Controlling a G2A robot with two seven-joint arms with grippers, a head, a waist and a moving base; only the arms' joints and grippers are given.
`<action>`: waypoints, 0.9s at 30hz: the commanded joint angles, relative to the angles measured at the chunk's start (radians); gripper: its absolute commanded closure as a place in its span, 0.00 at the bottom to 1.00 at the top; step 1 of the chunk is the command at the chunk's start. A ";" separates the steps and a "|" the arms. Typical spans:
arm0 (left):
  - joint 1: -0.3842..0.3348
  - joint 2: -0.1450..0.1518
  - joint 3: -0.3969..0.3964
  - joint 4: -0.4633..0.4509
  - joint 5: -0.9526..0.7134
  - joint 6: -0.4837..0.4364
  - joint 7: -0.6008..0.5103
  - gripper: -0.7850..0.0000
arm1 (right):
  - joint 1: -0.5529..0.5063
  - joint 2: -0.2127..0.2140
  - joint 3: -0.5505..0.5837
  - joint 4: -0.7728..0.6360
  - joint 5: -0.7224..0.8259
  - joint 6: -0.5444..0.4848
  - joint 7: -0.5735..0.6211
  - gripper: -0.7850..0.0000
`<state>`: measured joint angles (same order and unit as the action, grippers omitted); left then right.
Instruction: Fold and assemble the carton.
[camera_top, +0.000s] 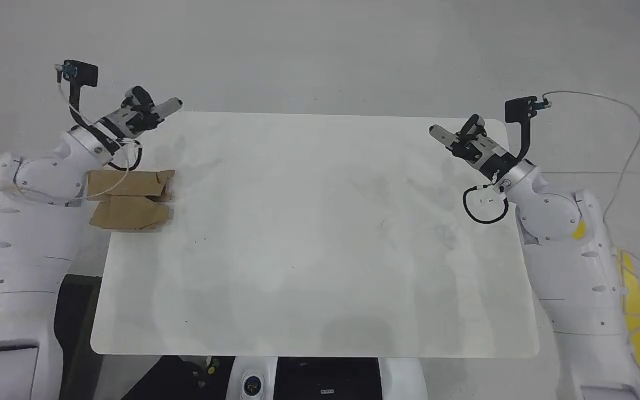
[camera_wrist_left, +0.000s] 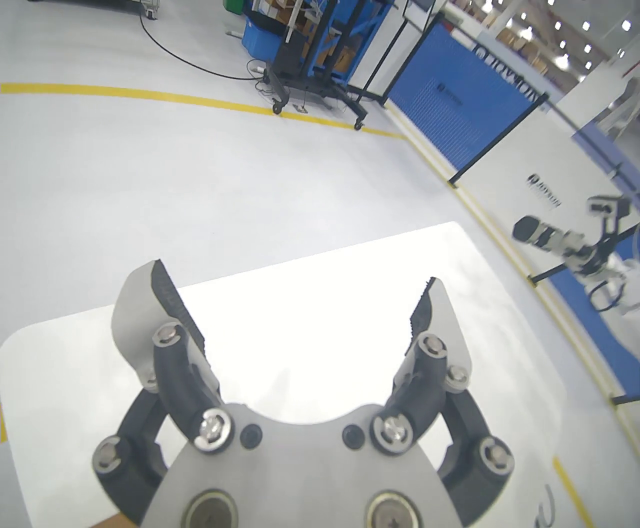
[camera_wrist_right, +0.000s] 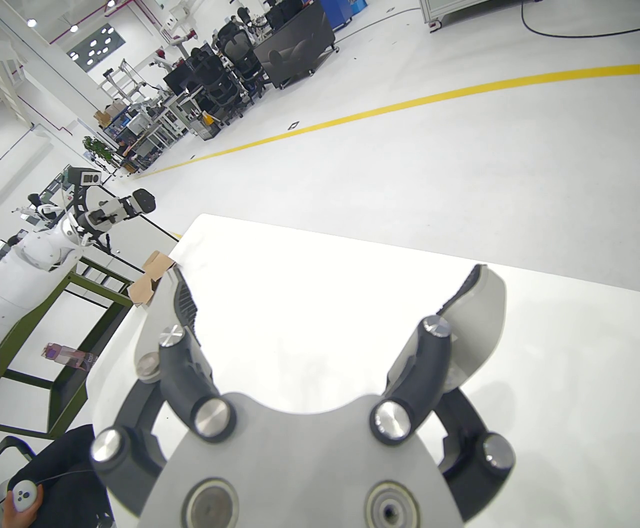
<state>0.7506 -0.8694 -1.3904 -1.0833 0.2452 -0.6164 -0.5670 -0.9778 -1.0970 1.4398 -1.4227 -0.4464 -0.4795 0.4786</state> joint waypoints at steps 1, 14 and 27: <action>-0.009 0.003 -0.021 0.021 -0.095 0.018 -0.048 0.00 | 0.000 0.000 0.000 0.000 0.000 0.000 0.000 0.00; 0.020 0.018 -0.144 0.126 -0.421 0.036 -0.128 0.00 | 0.000 0.000 0.000 0.000 0.000 0.000 0.000 0.00; 0.126 0.059 -0.304 0.184 -0.465 0.085 -0.133 0.00 | 0.000 0.000 0.000 0.000 0.000 0.000 0.000 0.00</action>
<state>0.8641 -0.8137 -1.6811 -0.8982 -0.2200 -0.5365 -0.6967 -0.9778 -1.0970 1.4398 -1.4227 -0.4464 -0.4795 0.4786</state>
